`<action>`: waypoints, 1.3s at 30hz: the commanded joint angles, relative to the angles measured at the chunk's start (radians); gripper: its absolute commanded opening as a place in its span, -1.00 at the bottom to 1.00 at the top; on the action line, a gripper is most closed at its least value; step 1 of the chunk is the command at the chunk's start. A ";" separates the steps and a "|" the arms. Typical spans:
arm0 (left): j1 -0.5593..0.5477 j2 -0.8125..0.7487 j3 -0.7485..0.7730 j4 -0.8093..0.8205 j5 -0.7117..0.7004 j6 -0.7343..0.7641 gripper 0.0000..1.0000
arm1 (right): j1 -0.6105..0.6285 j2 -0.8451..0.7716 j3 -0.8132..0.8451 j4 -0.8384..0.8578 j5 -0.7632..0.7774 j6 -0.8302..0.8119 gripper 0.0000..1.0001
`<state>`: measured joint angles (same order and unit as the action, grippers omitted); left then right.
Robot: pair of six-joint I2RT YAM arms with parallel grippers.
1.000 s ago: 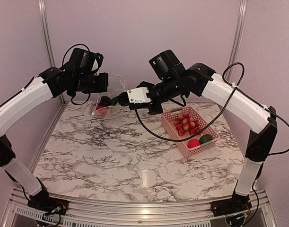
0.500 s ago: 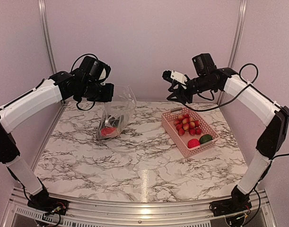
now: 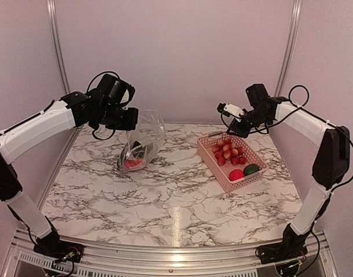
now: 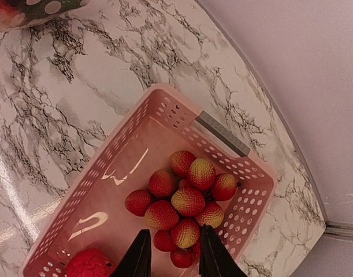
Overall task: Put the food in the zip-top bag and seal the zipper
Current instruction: Pick up the fake fruit from the bin.
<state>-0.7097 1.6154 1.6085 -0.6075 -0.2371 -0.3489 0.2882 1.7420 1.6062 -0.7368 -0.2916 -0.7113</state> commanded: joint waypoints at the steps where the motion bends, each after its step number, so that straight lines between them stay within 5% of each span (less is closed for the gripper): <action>1: 0.003 -0.040 -0.028 0.017 0.006 -0.003 -1.00 | -0.001 0.014 -0.033 -0.011 0.143 0.018 -0.48; 13: 0.003 -0.046 -0.047 0.038 0.014 -0.004 -1.00 | -0.032 0.116 -0.018 0.000 0.212 0.054 -0.46; 20: 0.003 -0.075 -0.085 0.046 0.004 -0.010 -1.00 | -0.032 0.313 0.185 -0.103 0.182 0.122 0.18; 28: 0.003 -0.094 -0.117 0.061 0.007 -0.016 -1.00 | -0.032 0.461 0.300 -0.162 0.220 0.223 0.65; 35: 0.003 -0.099 -0.139 0.084 0.025 -0.026 -1.00 | -0.033 0.552 0.330 -0.211 0.248 0.279 0.65; 39: 0.003 -0.100 -0.151 0.092 0.034 -0.033 -1.00 | -0.032 0.557 0.322 -0.216 0.239 0.288 0.24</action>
<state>-0.7097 1.5414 1.4731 -0.5346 -0.2176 -0.3687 0.2592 2.2608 1.9221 -0.8902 -0.0570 -0.4614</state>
